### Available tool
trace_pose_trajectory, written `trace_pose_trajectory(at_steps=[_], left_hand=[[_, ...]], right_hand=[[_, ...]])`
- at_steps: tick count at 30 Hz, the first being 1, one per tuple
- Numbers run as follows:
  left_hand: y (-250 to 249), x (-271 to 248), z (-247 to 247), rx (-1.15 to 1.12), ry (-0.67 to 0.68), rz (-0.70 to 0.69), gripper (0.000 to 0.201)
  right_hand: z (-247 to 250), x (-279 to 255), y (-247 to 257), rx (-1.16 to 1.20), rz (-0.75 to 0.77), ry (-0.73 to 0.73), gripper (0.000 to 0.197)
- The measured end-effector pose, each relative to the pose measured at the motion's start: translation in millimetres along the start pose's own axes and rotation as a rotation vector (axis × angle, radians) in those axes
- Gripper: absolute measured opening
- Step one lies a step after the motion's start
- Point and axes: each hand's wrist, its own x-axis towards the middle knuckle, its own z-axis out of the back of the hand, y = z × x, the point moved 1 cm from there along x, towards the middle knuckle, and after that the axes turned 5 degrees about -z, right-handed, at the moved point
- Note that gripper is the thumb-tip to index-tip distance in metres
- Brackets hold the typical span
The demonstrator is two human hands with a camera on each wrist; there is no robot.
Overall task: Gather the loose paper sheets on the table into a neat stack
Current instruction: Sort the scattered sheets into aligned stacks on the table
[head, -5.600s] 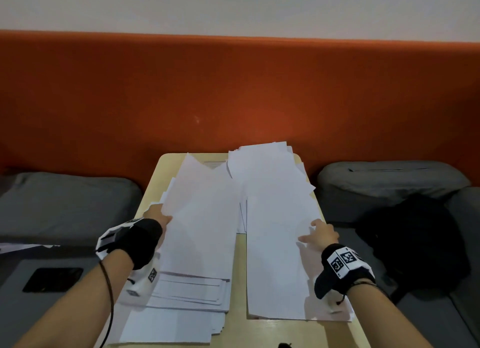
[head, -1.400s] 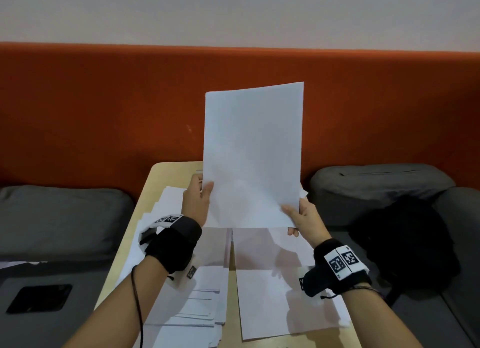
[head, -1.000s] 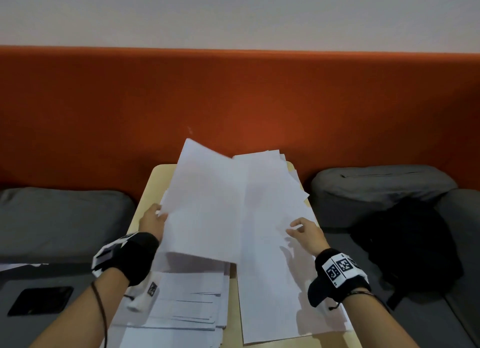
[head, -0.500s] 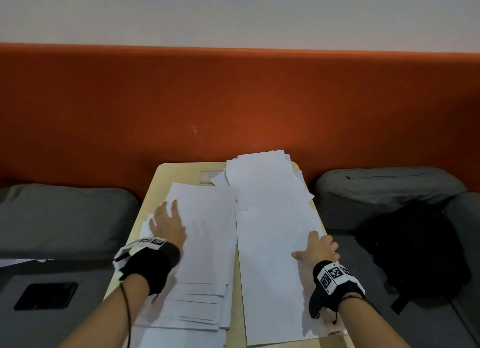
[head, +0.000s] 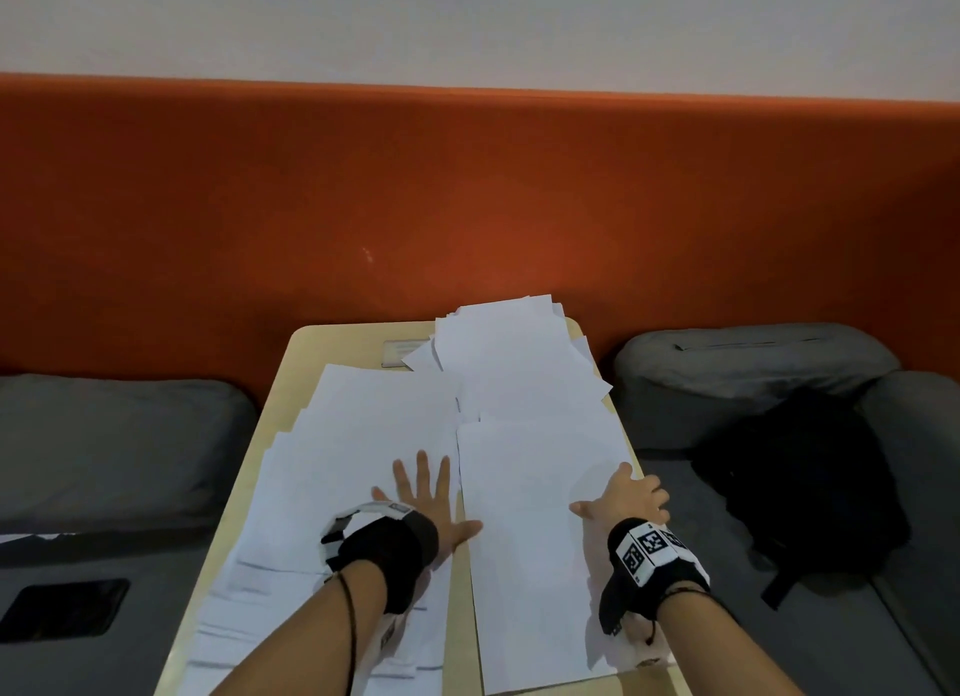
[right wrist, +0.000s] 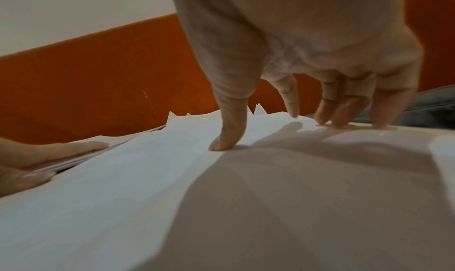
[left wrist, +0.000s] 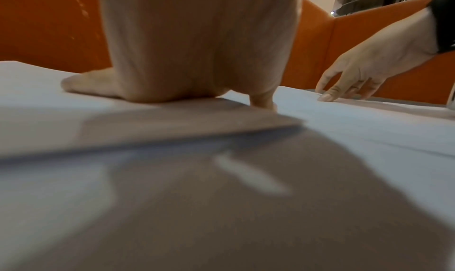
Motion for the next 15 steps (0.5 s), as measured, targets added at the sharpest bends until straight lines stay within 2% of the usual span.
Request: trace_pose_trajectory(at_steps=[11, 15], left_hand=[[-0.9, 0.2, 2.0, 0.021, 0.022, -0.001, 0.096], [-1.3, -2.1, 3.3, 0.007, 0.031, -0.005, 0.096]], right_hand=[[4.0, 1.0, 0.2, -0.017, -0.039, 0.022, 0.103], [3.8, -1.1, 0.2, -0.006, -0.026, 0.035, 0.101]])
